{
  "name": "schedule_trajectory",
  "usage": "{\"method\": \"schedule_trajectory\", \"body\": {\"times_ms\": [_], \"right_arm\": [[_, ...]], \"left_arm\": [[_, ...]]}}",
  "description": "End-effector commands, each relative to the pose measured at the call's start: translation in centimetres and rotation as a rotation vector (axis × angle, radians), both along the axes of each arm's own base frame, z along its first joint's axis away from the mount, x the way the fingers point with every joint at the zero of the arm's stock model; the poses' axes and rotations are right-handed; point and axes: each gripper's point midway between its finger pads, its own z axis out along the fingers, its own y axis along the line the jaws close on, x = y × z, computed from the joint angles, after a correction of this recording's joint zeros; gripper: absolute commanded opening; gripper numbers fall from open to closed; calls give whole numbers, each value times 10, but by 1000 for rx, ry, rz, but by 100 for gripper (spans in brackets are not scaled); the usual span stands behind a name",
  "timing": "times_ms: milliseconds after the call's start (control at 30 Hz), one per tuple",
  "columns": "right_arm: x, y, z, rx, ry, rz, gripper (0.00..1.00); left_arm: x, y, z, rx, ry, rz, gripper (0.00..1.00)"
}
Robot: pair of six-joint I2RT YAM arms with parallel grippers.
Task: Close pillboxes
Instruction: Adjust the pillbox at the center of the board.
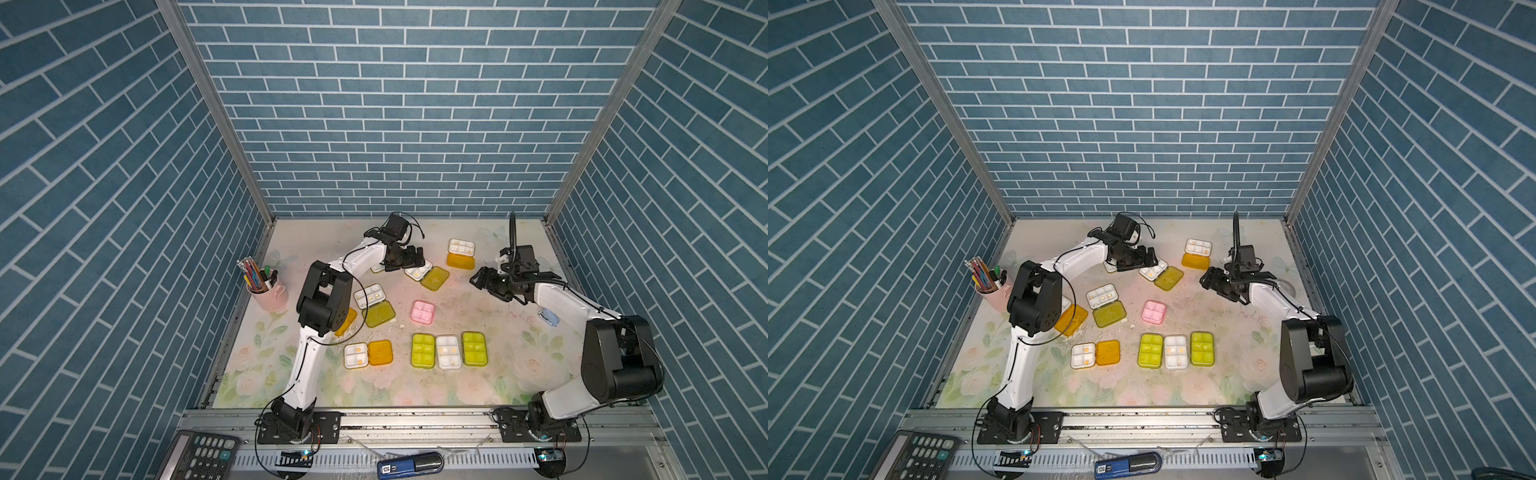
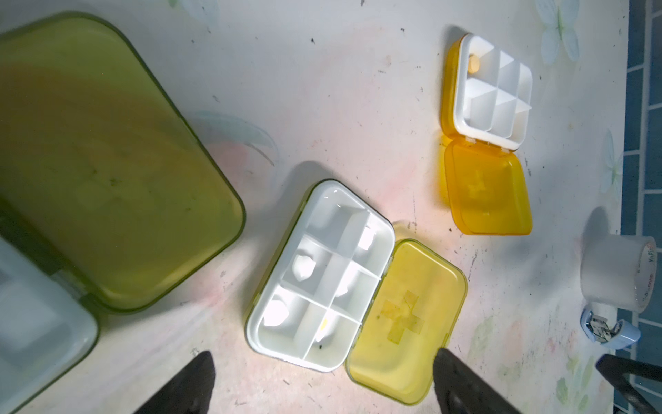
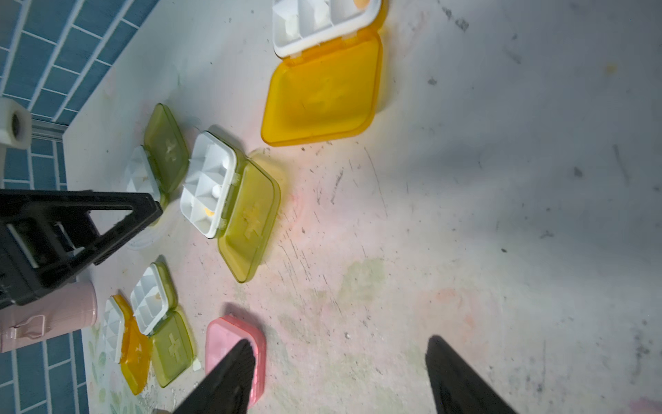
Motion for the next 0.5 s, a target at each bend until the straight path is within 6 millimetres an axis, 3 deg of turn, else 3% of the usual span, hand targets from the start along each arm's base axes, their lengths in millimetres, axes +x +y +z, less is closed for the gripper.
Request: {"method": "schedule_trajectory", "body": {"times_ms": [0, 467], "right_arm": [[2, 1, -5, 20, 12, -19, 77], [4, 9, -9, 74, 31, -21, 76]], "left_arm": [[2, -7, -9, -15, 13, -22, 96], [6, -25, -14, -122, 10, -40, 98]]}}
